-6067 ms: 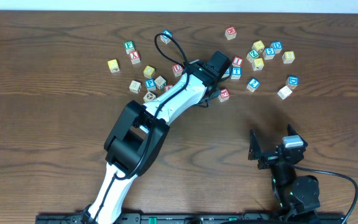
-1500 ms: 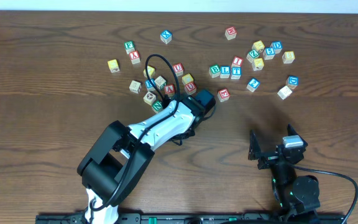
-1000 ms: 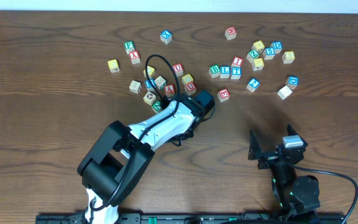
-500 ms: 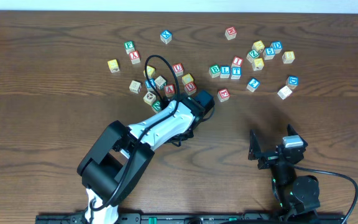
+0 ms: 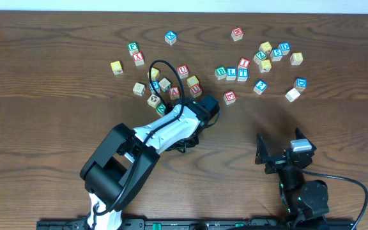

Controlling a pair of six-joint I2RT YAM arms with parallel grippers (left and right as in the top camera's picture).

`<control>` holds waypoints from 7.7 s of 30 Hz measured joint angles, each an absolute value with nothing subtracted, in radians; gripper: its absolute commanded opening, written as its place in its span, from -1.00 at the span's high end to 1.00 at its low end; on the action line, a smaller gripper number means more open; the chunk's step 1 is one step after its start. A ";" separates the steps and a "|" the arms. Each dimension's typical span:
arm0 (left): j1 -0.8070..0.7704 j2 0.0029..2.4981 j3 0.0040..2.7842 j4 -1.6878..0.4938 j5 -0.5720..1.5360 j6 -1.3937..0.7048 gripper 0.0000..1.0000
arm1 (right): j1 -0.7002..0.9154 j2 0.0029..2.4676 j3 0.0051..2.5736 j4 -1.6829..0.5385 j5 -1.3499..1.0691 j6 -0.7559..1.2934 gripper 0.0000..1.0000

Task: Spell out ROBOT
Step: 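Carry the O block with the left gripper beside the green R block, then lower the O block to the right of the R block and adjust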

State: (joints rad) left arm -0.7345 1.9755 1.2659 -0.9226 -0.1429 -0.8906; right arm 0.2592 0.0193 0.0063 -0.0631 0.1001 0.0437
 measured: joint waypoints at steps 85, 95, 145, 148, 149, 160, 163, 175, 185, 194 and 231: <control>-0.732 1.786 1.138 -0.688 -0.047 -0.804 0.85 | 0.259 0.020 0.006 -0.063 0.100 0.044 -0.98; -0.757 1.788 1.130 -0.651 -0.046 -0.804 0.85 | 0.259 0.019 0.006 -0.063 0.100 0.044 -0.99; -0.757 1.844 1.121 -0.709 -0.104 -0.804 0.85 | 0.259 0.020 0.006 -0.063 0.100 0.044 -0.98; -0.757 1.845 1.121 -0.711 -0.104 -0.804 0.85 | 0.259 0.020 0.006 -0.063 0.100 0.044 -0.99; -0.757 1.845 1.121 -0.712 -0.105 -0.804 0.85 | 0.259 0.019 0.006 -0.063 0.100 0.044 -0.98; -0.757 1.845 1.121 -0.735 -0.123 -0.804 0.85 | 0.259 0.019 0.006 -0.063 0.100 0.044 -0.99; -0.757 1.845 1.121 -0.738 -0.128 -0.804 0.85 | 0.259 0.019 0.006 -0.063 0.100 0.044 -0.99; -0.757 1.845 1.121 -0.759 -0.130 -0.804 0.85 | 0.259 0.020 0.006 -0.063 0.100 0.044 -0.98; -0.757 1.845 1.121 -0.779 -0.131 -0.804 0.85 | 0.259 0.020 0.006 -0.063 0.100 0.044 -0.99; -0.757 1.845 1.121 -0.792 -0.130 -0.804 0.85 | 0.259 0.020 0.006 -0.063 0.100 0.044 -0.99; -0.757 1.845 1.121 -0.724 -0.225 -0.804 0.84 | 0.259 0.019 0.006 -0.063 0.100 0.044 -0.99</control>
State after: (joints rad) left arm -0.7567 1.8446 1.1206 -0.7238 -0.2249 -0.8036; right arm 0.2592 0.0193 0.0063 -0.0631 0.1001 0.0437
